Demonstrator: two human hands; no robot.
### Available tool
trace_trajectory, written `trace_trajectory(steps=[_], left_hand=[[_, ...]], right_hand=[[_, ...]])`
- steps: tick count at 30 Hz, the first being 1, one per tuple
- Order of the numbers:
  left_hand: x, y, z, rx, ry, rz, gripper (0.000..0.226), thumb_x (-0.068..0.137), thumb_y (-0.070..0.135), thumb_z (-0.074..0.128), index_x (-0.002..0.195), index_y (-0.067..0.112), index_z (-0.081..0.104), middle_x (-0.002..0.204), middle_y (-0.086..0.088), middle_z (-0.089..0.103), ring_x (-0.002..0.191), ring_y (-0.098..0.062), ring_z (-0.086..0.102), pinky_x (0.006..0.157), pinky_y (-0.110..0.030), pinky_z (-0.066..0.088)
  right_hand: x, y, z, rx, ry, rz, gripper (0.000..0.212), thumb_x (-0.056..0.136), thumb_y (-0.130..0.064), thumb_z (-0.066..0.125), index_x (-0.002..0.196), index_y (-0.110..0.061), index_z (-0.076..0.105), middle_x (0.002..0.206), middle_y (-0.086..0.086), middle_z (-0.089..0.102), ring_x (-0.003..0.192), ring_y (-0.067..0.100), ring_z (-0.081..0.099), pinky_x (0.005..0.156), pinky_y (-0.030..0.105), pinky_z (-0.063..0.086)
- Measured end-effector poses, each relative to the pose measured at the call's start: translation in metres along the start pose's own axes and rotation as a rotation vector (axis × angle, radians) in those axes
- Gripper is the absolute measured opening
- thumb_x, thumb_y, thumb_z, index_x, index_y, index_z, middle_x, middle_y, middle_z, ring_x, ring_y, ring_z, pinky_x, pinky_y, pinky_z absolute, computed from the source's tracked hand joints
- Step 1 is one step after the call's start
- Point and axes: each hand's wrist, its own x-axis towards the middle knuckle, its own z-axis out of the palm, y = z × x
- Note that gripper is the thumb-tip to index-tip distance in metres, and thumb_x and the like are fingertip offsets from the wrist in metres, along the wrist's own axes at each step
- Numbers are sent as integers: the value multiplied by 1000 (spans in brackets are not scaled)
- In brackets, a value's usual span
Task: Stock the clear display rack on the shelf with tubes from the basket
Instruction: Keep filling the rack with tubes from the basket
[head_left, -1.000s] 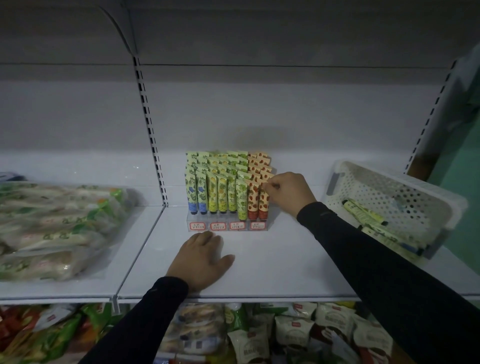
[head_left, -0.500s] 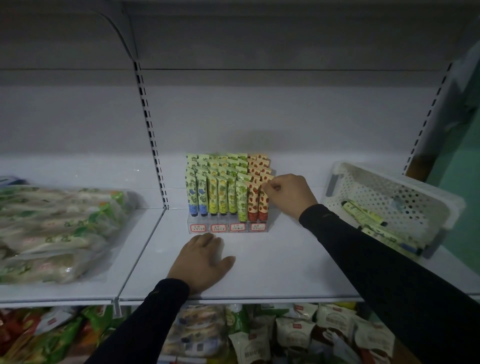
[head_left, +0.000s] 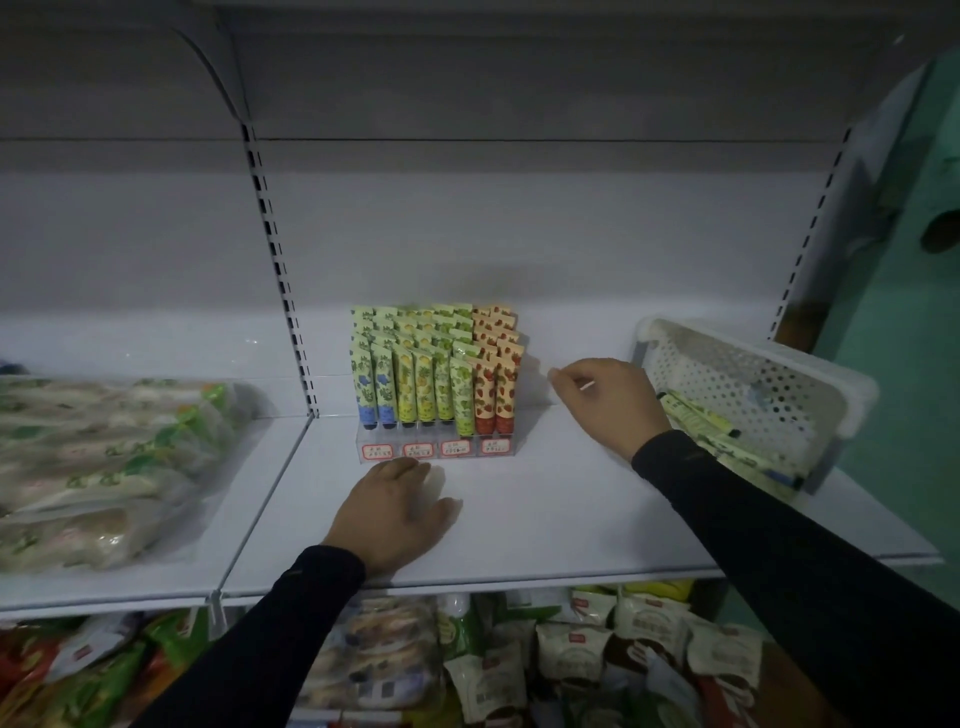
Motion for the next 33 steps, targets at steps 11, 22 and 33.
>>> trace_trajectory(steps=[11, 22, 33], left_hand=[[33, 104, 17, -61, -103, 314, 64, 96, 54, 48, 148, 16, 40, 152, -1, 41, 139, -16, 34, 109, -20, 23], [105, 168, 51, -39, -243, 421, 61, 100, 35, 48, 153, 14, 28, 158, -7, 30, 144, -22, 26, 113, -25, 19], [200, 225, 87, 152, -331, 624, 66, 84, 0, 51, 148, 7, 37, 149, -13, 39, 139, -29, 33, 112, -38, 32]], right_hand=[[-42, 91, -40, -252, -180, 279, 54, 95, -45, 53, 136, -10, 53, 135, 15, 52, 122, 27, 51, 101, 28, 36], [-34, 147, -41, -608, -506, 577, 89, 83, -70, 43, 148, -11, 25, 148, 18, 34, 131, 38, 39, 108, 46, 35], [-34, 159, -37, -543, -444, 464, 59, 94, -53, 42, 138, -15, 34, 132, 15, 36, 116, 36, 47, 99, 41, 38]])
